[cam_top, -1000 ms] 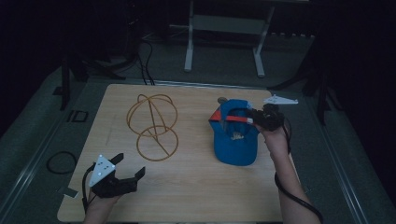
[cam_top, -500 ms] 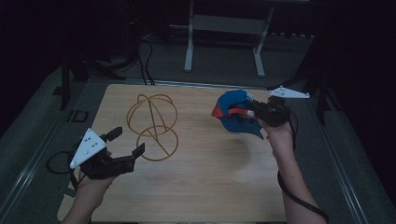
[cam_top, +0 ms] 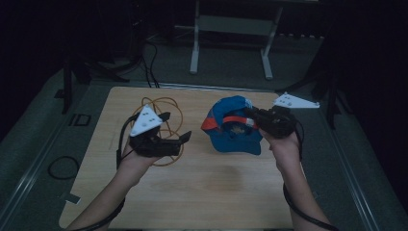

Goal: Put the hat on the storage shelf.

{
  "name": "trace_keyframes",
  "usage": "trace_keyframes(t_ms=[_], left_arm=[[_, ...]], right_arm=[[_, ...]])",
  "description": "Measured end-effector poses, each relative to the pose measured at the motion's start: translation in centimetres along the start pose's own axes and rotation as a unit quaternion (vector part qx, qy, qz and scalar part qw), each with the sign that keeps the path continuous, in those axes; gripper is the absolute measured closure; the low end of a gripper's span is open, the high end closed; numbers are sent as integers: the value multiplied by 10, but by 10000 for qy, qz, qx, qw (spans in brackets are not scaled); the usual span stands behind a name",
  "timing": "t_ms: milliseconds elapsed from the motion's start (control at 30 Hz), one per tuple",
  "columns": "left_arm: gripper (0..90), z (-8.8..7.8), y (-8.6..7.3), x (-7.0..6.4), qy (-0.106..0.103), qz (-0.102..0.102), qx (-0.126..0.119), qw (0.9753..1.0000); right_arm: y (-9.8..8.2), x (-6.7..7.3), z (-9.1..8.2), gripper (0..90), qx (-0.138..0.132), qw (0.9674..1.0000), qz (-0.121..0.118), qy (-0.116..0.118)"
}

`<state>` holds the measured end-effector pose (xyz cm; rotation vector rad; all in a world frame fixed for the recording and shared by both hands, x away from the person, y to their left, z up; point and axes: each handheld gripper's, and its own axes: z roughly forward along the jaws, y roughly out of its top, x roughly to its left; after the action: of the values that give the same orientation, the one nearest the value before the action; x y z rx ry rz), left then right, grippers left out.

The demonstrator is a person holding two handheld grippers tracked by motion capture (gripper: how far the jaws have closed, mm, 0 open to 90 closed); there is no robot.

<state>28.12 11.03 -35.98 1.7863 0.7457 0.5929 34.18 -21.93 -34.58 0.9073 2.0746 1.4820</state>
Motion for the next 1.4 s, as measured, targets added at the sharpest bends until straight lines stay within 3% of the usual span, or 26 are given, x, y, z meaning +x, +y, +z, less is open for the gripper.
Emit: trace_keyframes(t_ms=[33, 67, 133, 200, 233, 267, 300, 333, 400, 467, 500, 567, 633, 700, 800, 867, 933, 967, 1033, 1167, 1367, 1400], left_arm=[[148, 5, 3, -3, -51, 7, -6, 10000], [148, 10, 8, -5, -23, 109, -8, 9999], [148, 17, 15, -7, -99, 48, -56, 9999], [148, 28, 22, -11, -183, 153, -25, 9997], [148, 33, 25, -15, -93, 253, 58, 9996], [148, 37, 27, -17, -63, 378, 97, 9992], [148, 41, 30, -18, -177, 316, 157, 9992], [148, 44, 32, -20, -174, 302, 216, 9992], [149, 49, 36, -24, -69, 411, 281, 9987], [158, 54, 38, -26, -17, 430, 425, 9982], [177, 56, 38, -26, -44, 386, 474, 9981], [210, 60, 37, -26, -107, 278, 550, 9980], [318, 64, 37, -28, -112, 299, 602, 9977], [452, 65, 37, -29, -128, 263, 552, 9980], [639, 68, 37, -29, -175, 246, 537, 9981], [723, 70, 36, -30, -133, 392, 559, 9976], [834, 72, 37, -32, -94, 461, 571, 9973], [871, 74, 37, -33, -69, 528, 586, 9969], [887, 76, 36, -33, -48, 540, 573, 9969], [893, 78, 37, -35, -35, 580, 551, 9968], [896, 78, 39, -39, 73, 865, 472, 9951], [896, 77, 39, -39, 17, 932, 427, 9947]], right_arm=[[1, 4, 0, 852, -2, 9999, -100, -54], [2, 7, -1, 852, -30, 9998, -4, 179], [4, 15, 0, 852, 4, 9997, -220, 46], [6, 19, 0, 851, -12, 9995, -170, 269], [6, 22, 1, 851, 3, 9995, -248, 219], [7, 23, 1, 851, -20, 9992, -196, 343], [7, 25, 1, 852, -21, 9988, -171, 451], [8, 27, 1, 851, -13, 9989, -258, 387], [8, 30, 0, 851, -30, 9977, -166, 649], [7, 35, -1, 851, -43, 9980, -339, 534], [7, 34, -2, 851, -72, 9972, -219, 713], [7, 37, -5, 851, -92, 9973, -294, 671], [6, 38, -7, 850, -142, 9961, -189, 846], [6, 42, -8, 850, -125, 9974, -383, 602], [5, 39, -8, 849, -118, 9976, -327, 599], [4, 38, -8, 849, -110, 9971, -222, 718], [2, 41, -7, 849, -56, 9975, -354, 606], [1, 41, -6, 848, -52, 9974, -289, 662], [0, 42, -6, 848, -41, 9977, -355, 581], [-3, 39, -6, 847, -81, 9978, -234, 622], [-9, 37, -8, 834, -96, 9981, -184, 583], [-10, 37, -9, 830, -99, 9980, -176, 595]])
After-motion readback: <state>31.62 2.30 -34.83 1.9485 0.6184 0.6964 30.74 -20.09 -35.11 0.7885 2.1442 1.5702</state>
